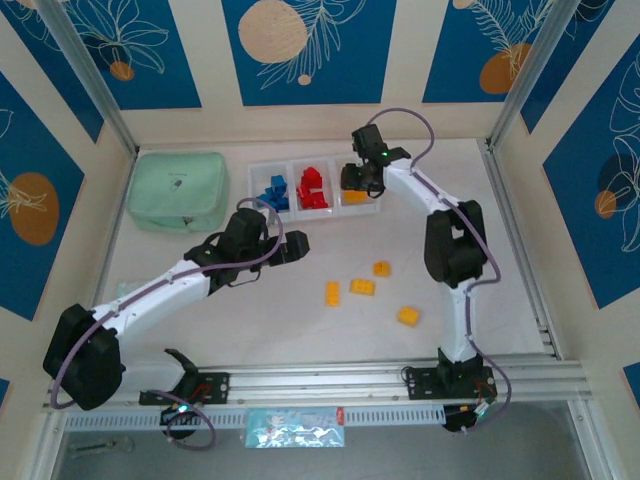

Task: Sort the legos into containers by color
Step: Place the lego in the container, then pick up the lego from the center of the table.

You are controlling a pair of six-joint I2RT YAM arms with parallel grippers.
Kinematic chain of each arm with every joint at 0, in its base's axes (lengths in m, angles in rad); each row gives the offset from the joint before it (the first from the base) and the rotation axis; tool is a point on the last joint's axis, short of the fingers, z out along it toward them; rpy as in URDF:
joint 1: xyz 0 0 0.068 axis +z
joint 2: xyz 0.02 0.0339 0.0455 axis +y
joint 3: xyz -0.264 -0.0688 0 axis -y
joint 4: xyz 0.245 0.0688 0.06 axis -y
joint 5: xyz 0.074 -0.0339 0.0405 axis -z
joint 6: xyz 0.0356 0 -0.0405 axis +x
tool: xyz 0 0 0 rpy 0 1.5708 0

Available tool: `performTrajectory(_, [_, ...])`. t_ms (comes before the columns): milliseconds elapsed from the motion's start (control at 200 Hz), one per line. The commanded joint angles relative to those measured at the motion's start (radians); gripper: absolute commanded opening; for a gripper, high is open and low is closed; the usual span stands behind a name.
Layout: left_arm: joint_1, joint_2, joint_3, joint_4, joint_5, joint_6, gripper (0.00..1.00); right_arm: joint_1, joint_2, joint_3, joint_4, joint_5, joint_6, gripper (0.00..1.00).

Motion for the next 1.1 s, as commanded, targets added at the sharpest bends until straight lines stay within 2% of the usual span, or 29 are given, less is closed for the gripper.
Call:
performTrajectory(0, [-0.014,-0.032,0.003,-0.004,0.024,0.006,0.99,0.005,-0.143,-0.146,0.042,0.0,0.041,0.53])
performTrajectory(210, [-0.044,-0.041,-0.02,-0.015,0.023,0.003,0.99,0.007,-0.317,-0.398,0.022,-0.012,0.1,0.59])
performTrajectory(535, [-0.11,-0.035,-0.05,0.029,0.002,-0.024,0.99,0.048,-0.407,-0.682,0.035,0.014,0.161,0.69])
performTrajectory(805, [-0.135,0.005,-0.059,0.085,0.005,-0.048,0.99,0.062,-0.363,-0.716,0.022,0.01,0.313,0.75])
performTrajectory(875, [-0.137,0.015,-0.052,0.085,0.01,-0.051,0.99,0.068,-0.355,-0.709,0.013,0.044,0.346,0.75])
performTrajectory(985, [-0.143,0.018,-0.048,0.087,0.011,-0.051,0.99,0.071,-0.342,-0.713,-0.005,0.07,0.355,0.74])
performTrajectory(1095, [-0.144,0.011,-0.051,0.081,0.002,-0.048,0.99,0.073,-0.351,-0.745,0.021,0.041,0.332,0.72])
